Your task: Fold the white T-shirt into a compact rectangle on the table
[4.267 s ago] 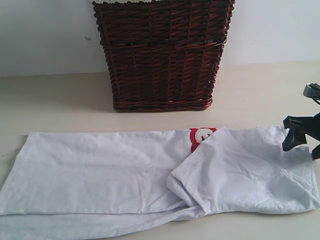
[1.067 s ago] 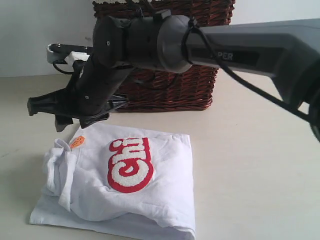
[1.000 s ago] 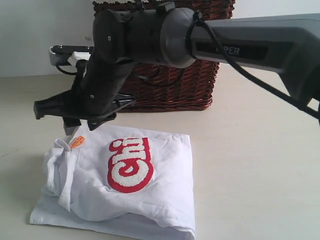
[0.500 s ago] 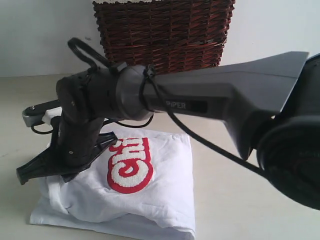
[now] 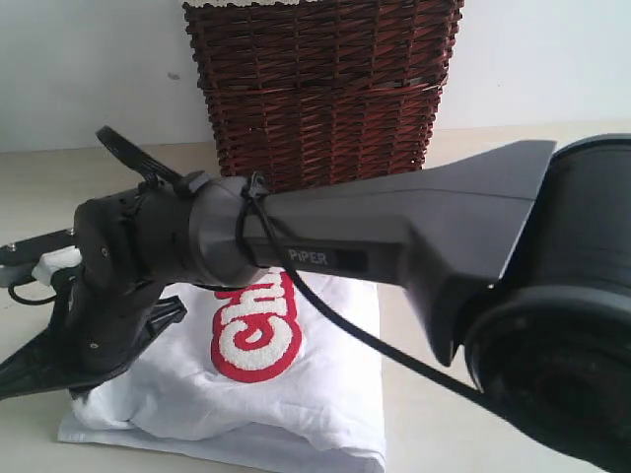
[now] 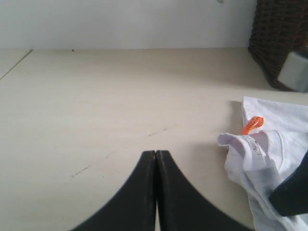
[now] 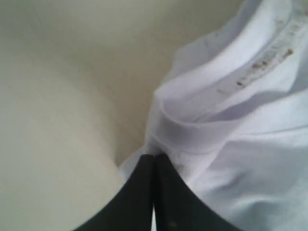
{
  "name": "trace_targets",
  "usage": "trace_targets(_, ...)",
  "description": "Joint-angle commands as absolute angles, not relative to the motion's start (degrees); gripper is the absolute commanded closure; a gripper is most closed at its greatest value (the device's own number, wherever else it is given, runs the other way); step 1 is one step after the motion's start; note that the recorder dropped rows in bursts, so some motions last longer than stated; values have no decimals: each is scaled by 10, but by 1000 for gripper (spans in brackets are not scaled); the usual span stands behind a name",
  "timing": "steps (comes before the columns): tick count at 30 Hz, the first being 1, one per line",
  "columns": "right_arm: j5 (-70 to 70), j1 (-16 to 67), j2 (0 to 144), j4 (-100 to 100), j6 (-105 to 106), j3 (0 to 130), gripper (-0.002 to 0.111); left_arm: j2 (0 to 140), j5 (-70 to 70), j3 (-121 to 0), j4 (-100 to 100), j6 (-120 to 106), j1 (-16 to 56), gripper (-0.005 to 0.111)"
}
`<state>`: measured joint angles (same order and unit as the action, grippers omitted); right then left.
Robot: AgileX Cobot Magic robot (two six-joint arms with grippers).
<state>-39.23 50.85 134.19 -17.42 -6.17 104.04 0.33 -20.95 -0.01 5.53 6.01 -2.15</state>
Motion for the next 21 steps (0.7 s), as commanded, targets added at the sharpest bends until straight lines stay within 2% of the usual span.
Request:
trace_targets(1, -427, 500, 1324, -116, -55, 1044, 107, 0, -203, 0, 54, 63, -22, 107)
trace_targets(9, -620, 466, 1219, 134, -167, 1044, 73, 0, -203, 0, 54, 62, -22, 107)
trace_targets(12, -700, 442, 1213, 228, -233, 1043, 70, 0, -203, 0, 54, 62, -22, 107)
trace_targets(16, -700, 409, 1224, 130, -171, 1043, 70, 0, -203, 0, 54, 62, -22, 107)
trace_targets(21, -700, 459, 1199, 115, -88, 1043, 70, 0, -203, 0, 54, 62, -22, 107)
